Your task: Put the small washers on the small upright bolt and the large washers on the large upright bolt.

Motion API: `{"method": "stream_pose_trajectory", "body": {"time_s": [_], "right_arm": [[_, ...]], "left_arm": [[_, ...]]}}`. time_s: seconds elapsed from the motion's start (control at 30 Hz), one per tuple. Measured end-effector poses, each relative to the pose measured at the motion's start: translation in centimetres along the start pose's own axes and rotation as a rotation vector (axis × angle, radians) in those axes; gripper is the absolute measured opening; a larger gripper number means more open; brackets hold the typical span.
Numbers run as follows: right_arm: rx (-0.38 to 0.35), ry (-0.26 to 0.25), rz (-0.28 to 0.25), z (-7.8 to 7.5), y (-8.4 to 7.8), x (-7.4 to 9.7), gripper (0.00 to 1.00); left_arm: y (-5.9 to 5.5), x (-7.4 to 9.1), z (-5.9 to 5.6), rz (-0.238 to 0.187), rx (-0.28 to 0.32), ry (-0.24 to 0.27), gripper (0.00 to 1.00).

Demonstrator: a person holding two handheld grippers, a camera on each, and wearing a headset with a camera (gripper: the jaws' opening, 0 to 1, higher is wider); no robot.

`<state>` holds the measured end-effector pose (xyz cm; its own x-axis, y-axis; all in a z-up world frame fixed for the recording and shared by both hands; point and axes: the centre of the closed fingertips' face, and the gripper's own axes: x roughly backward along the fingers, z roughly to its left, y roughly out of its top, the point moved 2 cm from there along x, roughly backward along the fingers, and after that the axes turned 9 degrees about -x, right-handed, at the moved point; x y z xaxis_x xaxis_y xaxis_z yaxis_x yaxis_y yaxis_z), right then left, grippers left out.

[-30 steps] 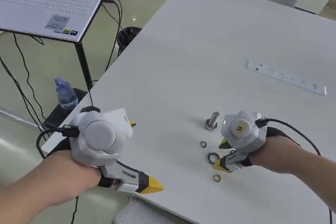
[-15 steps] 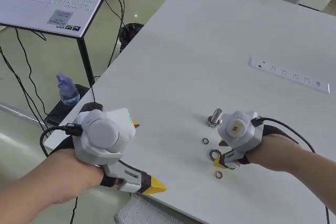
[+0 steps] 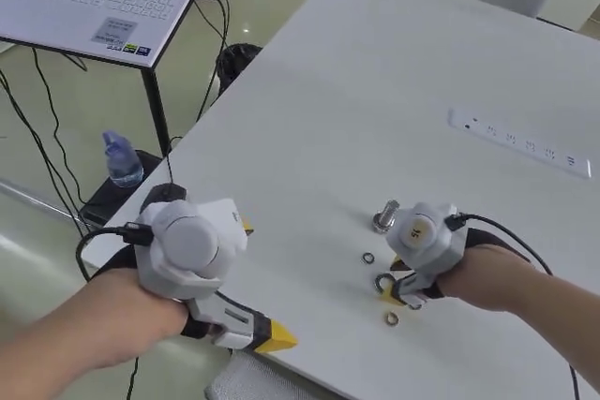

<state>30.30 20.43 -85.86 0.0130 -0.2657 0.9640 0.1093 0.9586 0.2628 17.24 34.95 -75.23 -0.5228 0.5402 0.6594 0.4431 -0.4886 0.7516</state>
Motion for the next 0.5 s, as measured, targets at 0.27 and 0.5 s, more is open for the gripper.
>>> {"method": "stream_pose_trajectory", "body": {"time_s": [0.27,0.5], "right_arm": [[0.011,-0.009,0.019,0.51,-0.01,-0.06,0.25],[0.023,-0.018,0.073,0.63,0.24,-0.1,0.25]], "left_arm": [[-0.72,0.06,0.03,0.013,0.001,-0.006,0.86],[-0.56,0.01,0.15,0.008,0.001,-0.014,0.83]]}}
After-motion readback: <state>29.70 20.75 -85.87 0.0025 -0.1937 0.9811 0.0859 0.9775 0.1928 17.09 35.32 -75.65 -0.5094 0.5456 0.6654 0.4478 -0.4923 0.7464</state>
